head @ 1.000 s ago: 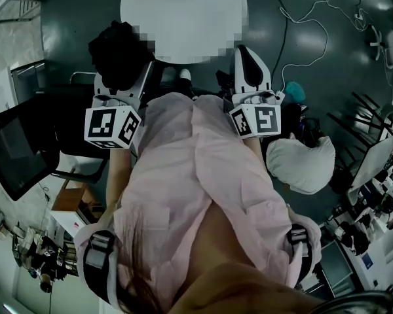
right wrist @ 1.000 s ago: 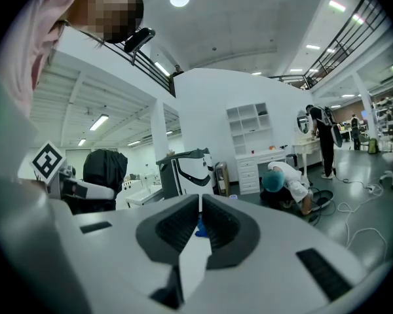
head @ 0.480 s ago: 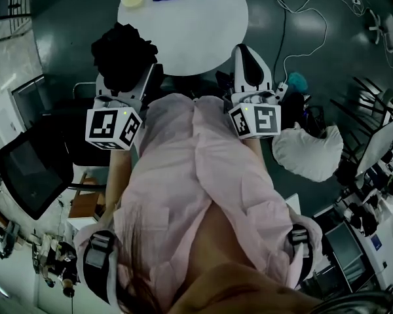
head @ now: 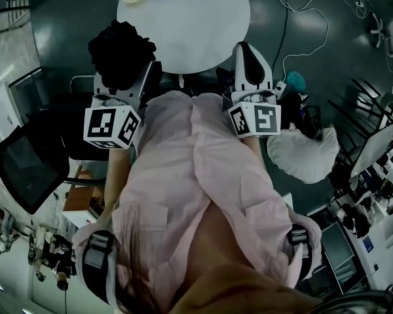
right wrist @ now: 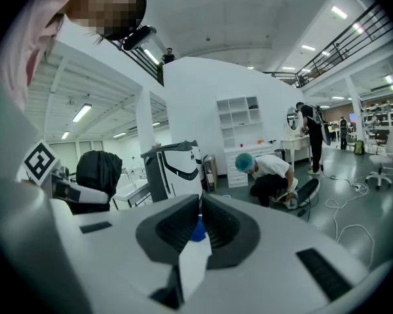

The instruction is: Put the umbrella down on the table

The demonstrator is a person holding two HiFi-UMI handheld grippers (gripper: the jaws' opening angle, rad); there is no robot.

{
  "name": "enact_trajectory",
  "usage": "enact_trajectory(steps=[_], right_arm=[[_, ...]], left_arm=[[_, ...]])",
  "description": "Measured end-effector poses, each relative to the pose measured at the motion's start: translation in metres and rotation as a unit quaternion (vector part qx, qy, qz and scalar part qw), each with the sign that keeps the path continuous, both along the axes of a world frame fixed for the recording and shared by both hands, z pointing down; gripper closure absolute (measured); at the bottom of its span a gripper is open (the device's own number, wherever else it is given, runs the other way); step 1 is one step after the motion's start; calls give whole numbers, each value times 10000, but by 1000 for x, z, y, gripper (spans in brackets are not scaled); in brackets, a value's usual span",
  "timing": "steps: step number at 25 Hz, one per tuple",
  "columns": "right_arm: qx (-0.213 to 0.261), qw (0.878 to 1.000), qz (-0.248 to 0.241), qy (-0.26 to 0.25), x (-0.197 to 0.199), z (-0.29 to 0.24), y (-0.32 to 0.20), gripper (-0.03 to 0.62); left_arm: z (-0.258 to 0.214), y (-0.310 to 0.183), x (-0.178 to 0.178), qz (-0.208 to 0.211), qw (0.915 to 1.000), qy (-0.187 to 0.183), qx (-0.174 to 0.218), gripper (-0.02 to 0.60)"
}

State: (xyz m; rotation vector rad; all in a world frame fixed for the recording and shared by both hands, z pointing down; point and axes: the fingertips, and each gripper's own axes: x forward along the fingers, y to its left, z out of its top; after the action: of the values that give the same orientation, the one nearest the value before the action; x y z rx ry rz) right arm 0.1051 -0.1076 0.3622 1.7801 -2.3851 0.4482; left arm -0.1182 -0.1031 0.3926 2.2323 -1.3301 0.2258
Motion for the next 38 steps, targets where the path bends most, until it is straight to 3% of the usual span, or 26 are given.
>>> enact_trajectory(steps=[14, 19, 25, 31, 38], right_arm=[[104, 9994, -287, -137, 13, -9, -32, 560], [106, 9994, -274, -168, 17, -8, -42, 560], [56, 9996, -211, -199, 26, -8, -53, 560], [-74, 9996, -124, -254, 34, 0, -62, 560], [-260, 9993, 43, -273, 45, 12, -62, 560]], left_arm=[[-4, -23, 13, -228, 9995, -210, -110, 262], [15, -40, 16, 157, 9969, -689, -360, 262], [55, -63, 40, 785, 9850, -1427, -576, 262], [110, -82, 77, 1141, 9781, -1403, -1030, 263], [190, -87, 106, 1624, 9566, -1703, -1720, 264]])
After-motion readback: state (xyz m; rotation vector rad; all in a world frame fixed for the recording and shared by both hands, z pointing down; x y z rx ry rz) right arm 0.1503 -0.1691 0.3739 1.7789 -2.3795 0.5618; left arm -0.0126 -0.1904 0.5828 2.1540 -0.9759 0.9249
